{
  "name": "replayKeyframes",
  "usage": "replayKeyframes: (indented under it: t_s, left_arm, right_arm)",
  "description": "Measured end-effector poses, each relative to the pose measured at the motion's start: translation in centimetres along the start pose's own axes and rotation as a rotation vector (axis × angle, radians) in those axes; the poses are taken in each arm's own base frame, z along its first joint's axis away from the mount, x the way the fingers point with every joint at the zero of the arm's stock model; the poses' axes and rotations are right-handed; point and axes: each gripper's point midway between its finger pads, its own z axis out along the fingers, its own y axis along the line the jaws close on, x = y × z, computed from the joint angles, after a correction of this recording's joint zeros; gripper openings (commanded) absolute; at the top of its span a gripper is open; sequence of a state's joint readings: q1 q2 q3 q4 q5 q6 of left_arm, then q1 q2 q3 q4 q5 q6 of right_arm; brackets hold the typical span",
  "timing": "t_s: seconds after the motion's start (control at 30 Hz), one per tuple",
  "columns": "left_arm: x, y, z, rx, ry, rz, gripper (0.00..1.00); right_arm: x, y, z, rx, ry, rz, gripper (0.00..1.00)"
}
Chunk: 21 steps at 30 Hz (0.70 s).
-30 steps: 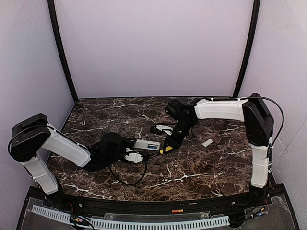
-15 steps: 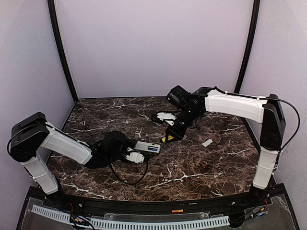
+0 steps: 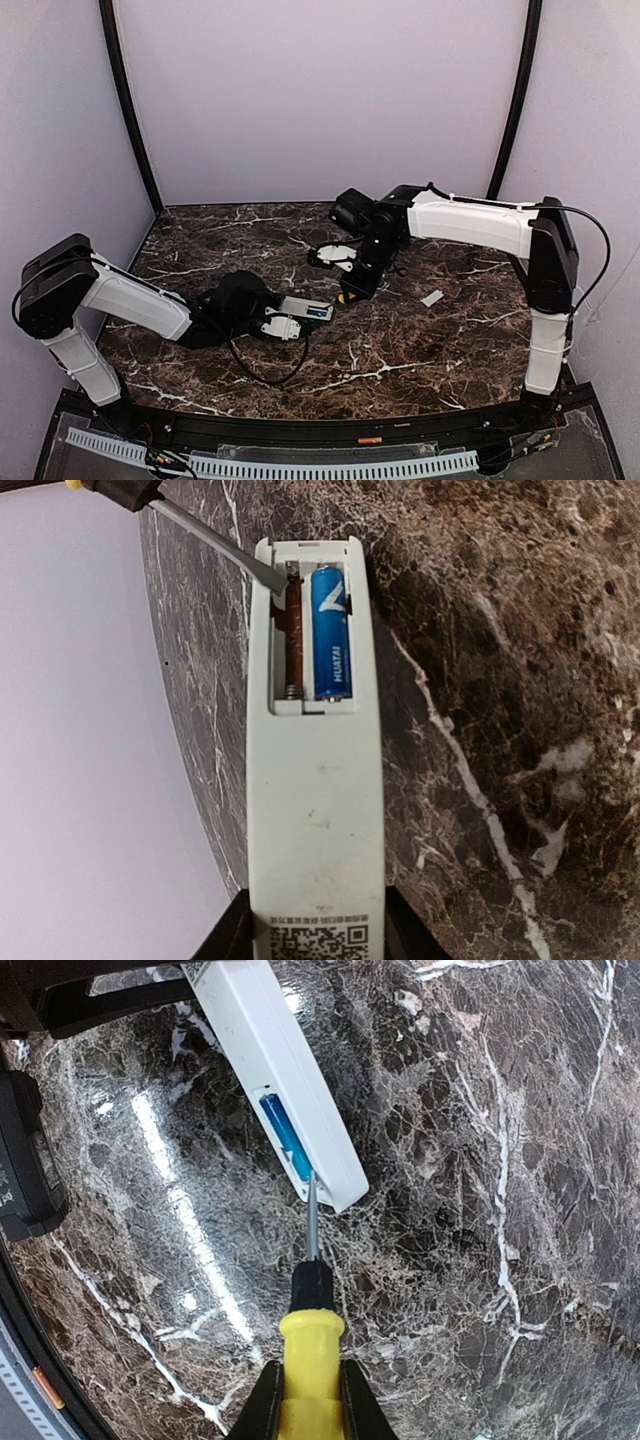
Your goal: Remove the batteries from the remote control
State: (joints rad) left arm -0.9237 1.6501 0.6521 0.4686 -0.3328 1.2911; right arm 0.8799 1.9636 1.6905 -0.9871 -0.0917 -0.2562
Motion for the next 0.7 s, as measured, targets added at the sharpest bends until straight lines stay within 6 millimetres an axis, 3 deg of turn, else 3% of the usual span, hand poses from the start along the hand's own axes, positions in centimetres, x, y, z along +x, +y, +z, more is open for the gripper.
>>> replayKeyframes:
  t_s: [0.7]
  left_arm:
    - [0.02,-0.11,0.05,0.026,0.008,-0.018,0.00]
  right_arm:
    - [-0.73,0.86,0.91,0.083,0.075,-0.041,0.00]
